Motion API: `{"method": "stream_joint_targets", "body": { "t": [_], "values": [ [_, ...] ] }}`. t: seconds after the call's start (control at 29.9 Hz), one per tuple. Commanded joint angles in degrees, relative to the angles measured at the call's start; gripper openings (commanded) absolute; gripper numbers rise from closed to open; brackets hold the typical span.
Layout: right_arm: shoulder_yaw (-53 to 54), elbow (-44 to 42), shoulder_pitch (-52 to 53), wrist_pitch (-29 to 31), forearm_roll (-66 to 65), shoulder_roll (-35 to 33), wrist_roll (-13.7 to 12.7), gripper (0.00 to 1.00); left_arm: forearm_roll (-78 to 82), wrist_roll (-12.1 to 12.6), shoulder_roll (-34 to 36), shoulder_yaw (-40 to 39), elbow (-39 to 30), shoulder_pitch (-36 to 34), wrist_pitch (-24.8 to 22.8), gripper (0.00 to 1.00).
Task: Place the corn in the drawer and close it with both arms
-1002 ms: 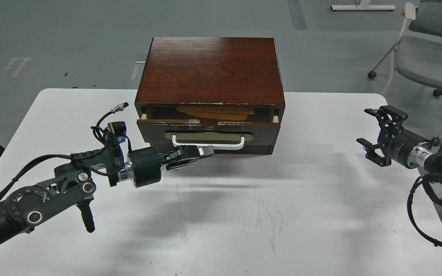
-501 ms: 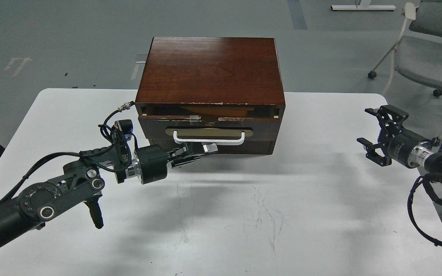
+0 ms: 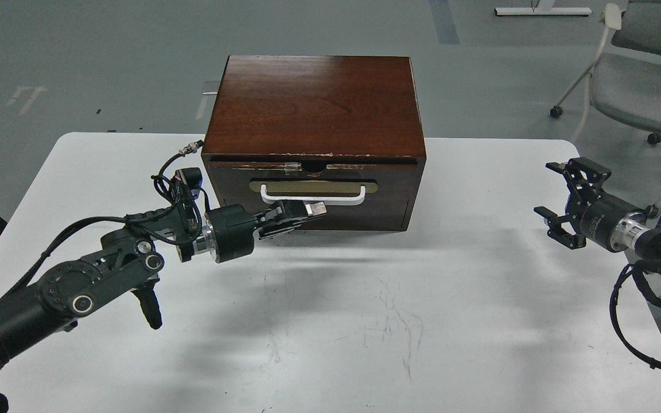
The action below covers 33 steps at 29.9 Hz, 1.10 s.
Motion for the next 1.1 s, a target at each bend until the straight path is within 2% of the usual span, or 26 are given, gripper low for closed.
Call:
{"method": "stream_joint_targets", "body": {
  "t": [0.0, 0.23, 0.3, 0.37, 0.4, 0.47, 0.6, 0.7, 0.77, 0.84, 0.87, 0.9, 0.94, 0.97, 1.0, 1.04, 1.07],
  "values": [
    [0.0, 0.08, 0.05, 0.0, 0.0, -0.08, 0.0, 0.92, 0.0, 0.03, -0.96, -0.09, 1.05, -1.18, 0.06, 0.15],
    [0.0, 0.08, -0.04, 0.0, 0.0, 0.01, 0.0, 0.92, -0.27, -0.14, -1.67, 0.17, 2.28, -1.63, -0.38, 0.16],
    [0.0, 0.08, -0.04, 0.0, 0.0, 0.01, 0.0, 0.92, -0.27, -0.23, -1.49, 0.35, 1.49, -1.45, -0.99, 0.21],
    [0.0, 0.08, 0.04, 0.0, 0.0, 0.01, 0.0, 0.92, -0.27, -0.75, -0.53, 0.26, 0.27, -0.84, -3.7, 0.29],
    [0.0, 0.08, 0.05, 0.0, 0.0, 0.01, 0.0, 0.92, -0.27, -0.76, -0.52, 0.26, 0.26, -0.83, -3.72, 0.29],
    [0.0, -0.01, 0.13, 0.0, 0.0, 0.01, 0.0, 0.92, -1.14, -1.72, 1.57, 0.17, -1.75, -0.13, -7.28, 0.35],
    [0.0, -0.01, 0.13, 0.0, 0.0, 0.01, 0.0, 0.92, -3.52, -2.21, 5.36, 0.26, -6.51, 0.75, -7.28, 0.39],
    [0.0, -0.01, 0.31, 0.0, 0.0, 0.01, 0.0, 0.92, -5.62, -2.21, 10.98, -0.79, -13.87, 1.1, -7.28, 0.43],
    [0.17, -0.01, 0.57, 0.0, 0.0, 0.01, 0.0, 0.92, -9.04, -2.21, 14.05, -4.54, -16.87, -0.04, -7.28, 0.55],
    [0.35, -0.01, 0.83, 0.0, 0.0, 0.01, 0.0, 0.92, -10.72, -2.21, 14.24, -9.64, -16.79, -1.18, -7.28, 0.57],
    [0.7, 0.07, 1.27, 0.0, 0.0, 0.09, 0.43, 0.92, -11.86, -2.21, 13.89, -15.76, -15.92, -2.84, -7.28, 0.59],
    [0.87, 0.08, 1.62, 0.0, 0.0, 0.09, 0.96, 0.92, -12.39, -2.21, 13.63, -18.61, -14.87, -3.2, -7.28, 0.61],
    [1.05, 0.16, 2.24, 0.0, 0.0, 0.09, 2.62, 0.92, -13.27, -2.21, 12.67, -23.59, -12.07, -3.38, -7.28, 0.72],
    [1.05, 0.16, 2.59, -0.09, 0.0, 0.09, 3.76, 0.91, -13.71, -2.21, 11.88, -25.3, -10.56, -3.47, -7.28, 0.79],
    [1.14, 0.34, 3.29, -0.09, 0.09, 0.18, 6.04, 0.91, -14.67, -2.21, 10.48, -27.58, -8.03, -3.56, -2.71, 0.92],
    [1.23, 0.51, 3.56, -0.09, 0.09, 0.18, 7.37, 0.9, -15.12, -2.21, 10.2, -27.86, -6.78, -3.47, -0.49, 0.97],
    [1.4, 0.6, 3.73, -0.09, 0.18, 0.18, 8.6, 0.9, -15.38, -2.21, 10.02, -27.78, -5.55, -3.38, 1.8, 0.97]
  ]
}}
